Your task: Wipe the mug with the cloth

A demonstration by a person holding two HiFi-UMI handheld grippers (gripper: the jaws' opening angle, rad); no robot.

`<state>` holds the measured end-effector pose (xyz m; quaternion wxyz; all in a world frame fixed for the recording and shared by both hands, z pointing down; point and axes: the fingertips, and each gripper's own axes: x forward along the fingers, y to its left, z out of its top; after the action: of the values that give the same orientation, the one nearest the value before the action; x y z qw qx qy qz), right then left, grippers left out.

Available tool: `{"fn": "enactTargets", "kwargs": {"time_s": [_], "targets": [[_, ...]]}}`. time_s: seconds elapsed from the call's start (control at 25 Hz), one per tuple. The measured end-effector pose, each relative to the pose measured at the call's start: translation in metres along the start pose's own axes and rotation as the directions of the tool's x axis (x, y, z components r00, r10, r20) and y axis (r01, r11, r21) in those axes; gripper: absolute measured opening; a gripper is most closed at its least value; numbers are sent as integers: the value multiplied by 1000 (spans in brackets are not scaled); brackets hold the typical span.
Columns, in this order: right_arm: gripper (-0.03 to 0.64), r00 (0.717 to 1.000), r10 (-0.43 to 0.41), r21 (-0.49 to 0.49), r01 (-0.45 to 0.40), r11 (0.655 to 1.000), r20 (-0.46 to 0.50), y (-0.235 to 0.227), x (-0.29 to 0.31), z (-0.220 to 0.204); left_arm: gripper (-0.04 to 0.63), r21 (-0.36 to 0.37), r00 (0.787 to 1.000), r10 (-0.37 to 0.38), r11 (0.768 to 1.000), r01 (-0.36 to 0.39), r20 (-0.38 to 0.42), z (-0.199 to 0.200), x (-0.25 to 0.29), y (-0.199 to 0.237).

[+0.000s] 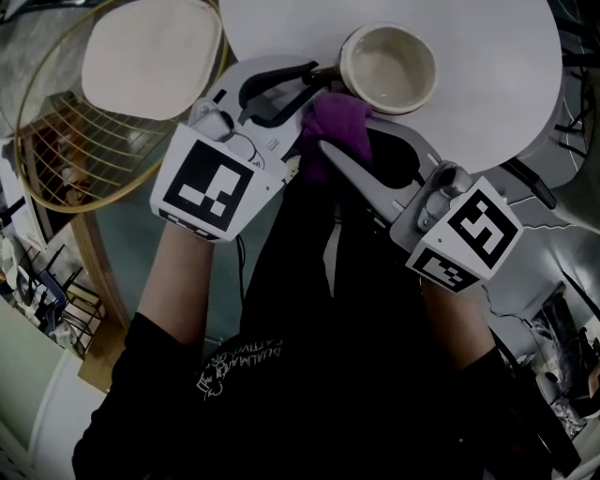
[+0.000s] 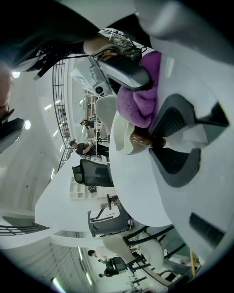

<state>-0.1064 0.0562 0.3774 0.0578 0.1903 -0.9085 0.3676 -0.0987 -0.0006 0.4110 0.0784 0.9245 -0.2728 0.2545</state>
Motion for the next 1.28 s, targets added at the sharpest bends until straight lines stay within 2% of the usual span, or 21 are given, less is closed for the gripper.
{"fn": "enactTargets", "kwargs": {"time_s": [0.4, 0.8, 0.96, 1.28], "targets": [[81, 998, -32, 87, 28, 996, 49, -9, 0, 1, 66, 84, 996, -81, 993, 83, -23, -3, 1, -9], [81, 999, -32, 112, 29, 993, 30, -18, -13, 1, 67, 102, 993, -115, 988, 116, -10, 0, 8, -17], [81, 999, -33, 98, 32, 995, 8, -18, -16, 3, 67, 123, 988, -147, 981, 150, -39, 0, 8, -18], [81, 998, -51, 89, 53, 995, -25, -35, -47, 17, 67, 153, 980, -158, 973, 175, -117, 13, 29, -23]]}}
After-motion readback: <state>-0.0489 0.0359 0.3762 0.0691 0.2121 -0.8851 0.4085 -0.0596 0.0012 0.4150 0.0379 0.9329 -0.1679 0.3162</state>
